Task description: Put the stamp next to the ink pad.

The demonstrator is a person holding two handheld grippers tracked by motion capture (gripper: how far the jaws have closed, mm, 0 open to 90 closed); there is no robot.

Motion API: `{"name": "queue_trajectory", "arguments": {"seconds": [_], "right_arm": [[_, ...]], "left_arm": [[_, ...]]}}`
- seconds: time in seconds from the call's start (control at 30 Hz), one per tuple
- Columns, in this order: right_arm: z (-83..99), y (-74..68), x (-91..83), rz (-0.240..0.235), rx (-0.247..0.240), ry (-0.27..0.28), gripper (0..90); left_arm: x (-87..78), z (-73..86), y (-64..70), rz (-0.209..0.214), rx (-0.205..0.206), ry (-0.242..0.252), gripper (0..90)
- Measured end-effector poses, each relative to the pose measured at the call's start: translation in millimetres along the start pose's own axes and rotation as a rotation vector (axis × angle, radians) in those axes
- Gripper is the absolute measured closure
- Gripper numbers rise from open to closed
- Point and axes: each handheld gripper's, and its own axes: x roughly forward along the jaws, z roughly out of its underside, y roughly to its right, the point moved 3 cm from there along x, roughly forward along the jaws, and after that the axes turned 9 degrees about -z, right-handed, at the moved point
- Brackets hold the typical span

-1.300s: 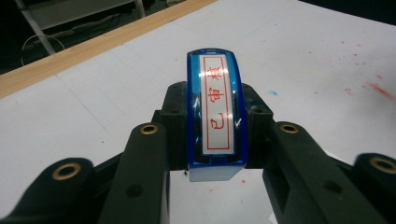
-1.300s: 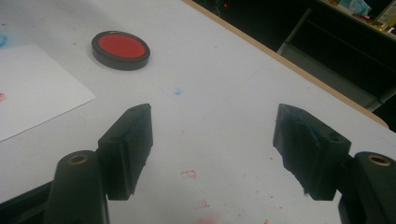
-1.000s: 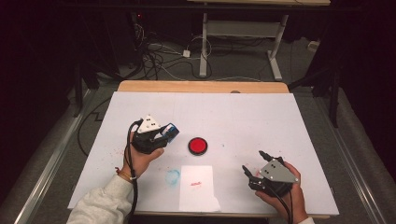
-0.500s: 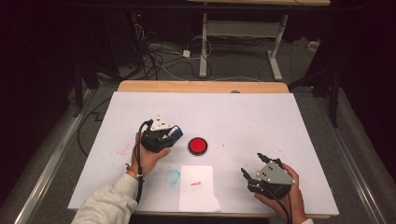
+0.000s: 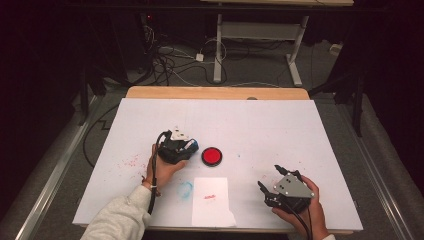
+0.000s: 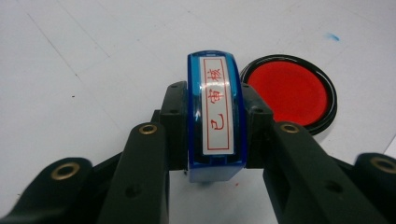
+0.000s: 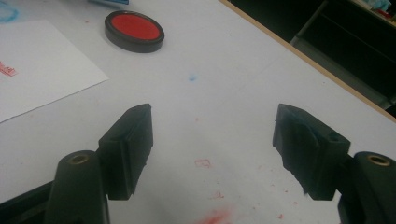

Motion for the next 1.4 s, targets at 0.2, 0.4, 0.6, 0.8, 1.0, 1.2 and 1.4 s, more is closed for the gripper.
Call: {"name": "queue_trajectory", "arguments": {"seconds": [0.2, 0.4, 0.6, 0.8, 1.0, 1.2, 1.4], "right_arm": [[0.4, -1.6, 1.5, -0.008, -0.011, -0.011, 29.5], [0.6, -2.0, 1.9, -0.011, -0.013, -0.015, 29.6], [0.7, -1.9, 1.5, -0.012, -0.015, -0.016, 29.6], [0.3, -2.1, 1.2, -0.012, -0.015, -0.013, 29.5], [0.1, -2.1, 1.1, -0.013, -0.015, -0.012, 29.5], [0.2, -2.0, 0.9, -0.014, -0.015, -0.013, 29.6], [0.0, -2.1, 0.7, -0.015, -0.016, -0.012, 29.6]], "left_arm": [[2.0, 0.2, 3.5, -0.006, 0.021, -0.006, 66.7], [3.3, 1.1, 2.1, -0.002, 0.008, -0.007, 66.5], [2.2, 0.6, 1.4, -0.002, 0.0, 0.005, 61.6], [-0.7, -0.6, 0.6, -0.006, -0.002, 0.024, 59.8], [-4.9, -2.7, -0.1, -0.019, 0.001, 0.053, 55.6], [-9.0, -4.5, -1.0, -0.038, 0.011, 0.071, 50.0], [-12.8, -7.2, 0.8, -0.056, 0.03, 0.099, 44.3]]}}
